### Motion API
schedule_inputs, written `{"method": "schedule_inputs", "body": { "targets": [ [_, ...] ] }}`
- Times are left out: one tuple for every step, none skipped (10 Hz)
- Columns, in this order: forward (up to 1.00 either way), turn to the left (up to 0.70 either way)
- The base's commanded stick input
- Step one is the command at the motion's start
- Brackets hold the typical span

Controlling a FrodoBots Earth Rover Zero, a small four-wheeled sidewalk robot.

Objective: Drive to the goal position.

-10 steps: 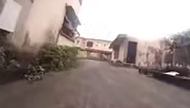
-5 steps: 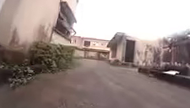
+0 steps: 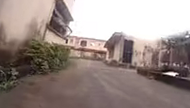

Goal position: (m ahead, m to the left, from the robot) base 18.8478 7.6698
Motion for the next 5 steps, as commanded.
{"method": "schedule_inputs", "body": {
  "targets": [
    [0.7,-0.15],
    [0.7,-0.15],
    [0.7,-0.15],
    [0.7,-0.15],
    [0.7,-0.15]
  ]
}}
